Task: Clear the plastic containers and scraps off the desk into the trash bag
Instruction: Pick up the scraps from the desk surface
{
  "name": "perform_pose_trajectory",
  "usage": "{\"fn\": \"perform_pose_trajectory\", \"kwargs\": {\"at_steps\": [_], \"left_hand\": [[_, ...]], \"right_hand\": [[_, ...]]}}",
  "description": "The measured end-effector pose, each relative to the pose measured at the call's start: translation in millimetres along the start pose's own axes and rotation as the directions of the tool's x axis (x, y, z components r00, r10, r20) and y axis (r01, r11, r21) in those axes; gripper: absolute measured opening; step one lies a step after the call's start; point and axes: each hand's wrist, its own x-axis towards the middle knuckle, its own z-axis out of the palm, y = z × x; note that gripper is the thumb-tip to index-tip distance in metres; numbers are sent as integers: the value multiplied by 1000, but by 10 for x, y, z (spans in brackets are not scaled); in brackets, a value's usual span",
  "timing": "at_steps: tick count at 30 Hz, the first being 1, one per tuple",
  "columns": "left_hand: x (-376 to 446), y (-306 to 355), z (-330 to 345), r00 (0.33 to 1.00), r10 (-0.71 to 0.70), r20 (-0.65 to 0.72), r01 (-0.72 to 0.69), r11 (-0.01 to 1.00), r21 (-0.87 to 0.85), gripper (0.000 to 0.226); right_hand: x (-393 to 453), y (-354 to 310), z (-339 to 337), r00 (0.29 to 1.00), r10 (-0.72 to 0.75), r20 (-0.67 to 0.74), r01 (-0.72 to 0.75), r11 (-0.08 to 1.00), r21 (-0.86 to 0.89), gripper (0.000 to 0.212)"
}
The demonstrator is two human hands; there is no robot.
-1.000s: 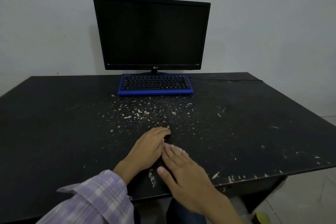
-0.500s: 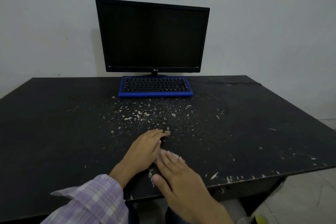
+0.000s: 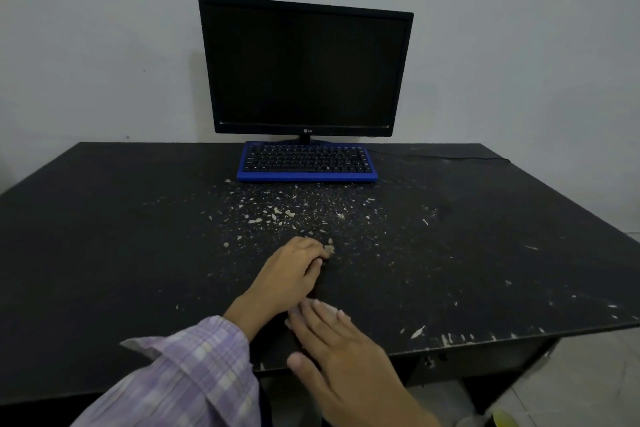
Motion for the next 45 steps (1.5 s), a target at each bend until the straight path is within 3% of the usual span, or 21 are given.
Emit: {"fn": "perform_pose_trajectory", "kwargs": {"at_steps": [5, 8, 12, 13, 15, 18, 22, 26, 32, 34, 42, 45], "left_hand": [[119, 133, 37, 999, 44, 7, -44, 999, -10, 27], [222, 294, 146, 996, 82, 41, -80, 996, -32, 28], [370, 529, 339, 987, 145, 73, -142, 989, -42, 30], [409, 580, 388, 983, 163, 78, -161, 986, -37, 31], [485, 659, 477, 978, 191, 90, -189, 982, -29, 32], [583, 725, 587, 972, 208, 108, -206, 978, -36, 31], [636, 734, 658, 977, 201, 67, -198, 979, -50, 26], [616, 717, 685, 973, 224, 57, -224, 975, -17, 26], [611, 710, 719, 973, 229, 37, -229, 973, 2, 26], [612, 707, 716, 972, 234, 34, -234, 972, -1, 26], [607, 713, 717, 972, 227, 60, -228, 974, 14, 28], [618, 720, 716, 972, 230, 45, -231, 973, 18, 26]], "right_hand": [[-282, 161, -18, 996, 20, 91, -18, 1000, -21, 57], [-426, 349, -60, 997, 71, 44, -69, 997, -40, 53], [-656, 650, -159, 967, 255, 16, -255, 967, 5, 55], [-700, 728, -220, 953, 302, 10, -302, 953, 0, 60], [-746, 958, -267, 940, 307, -148, -308, 951, 16, 86], [-820, 1276, -428, 885, 459, -81, -457, 888, 47, 109], [-755, 1651, -520, 836, 535, -126, -527, 845, 92, 80], [-497, 1785, -541, 837, 531, -132, -528, 847, 62, 74], [-395, 1358, -325, 935, 342, -91, -338, 940, 56, 87], [-473, 1309, -371, 950, 309, -49, -306, 949, 74, 79], [0, 1967, -630, 864, 496, -82, -492, 868, 62, 57], [432, 2150, -582, 853, 517, -65, -512, 855, 85, 62]]}}
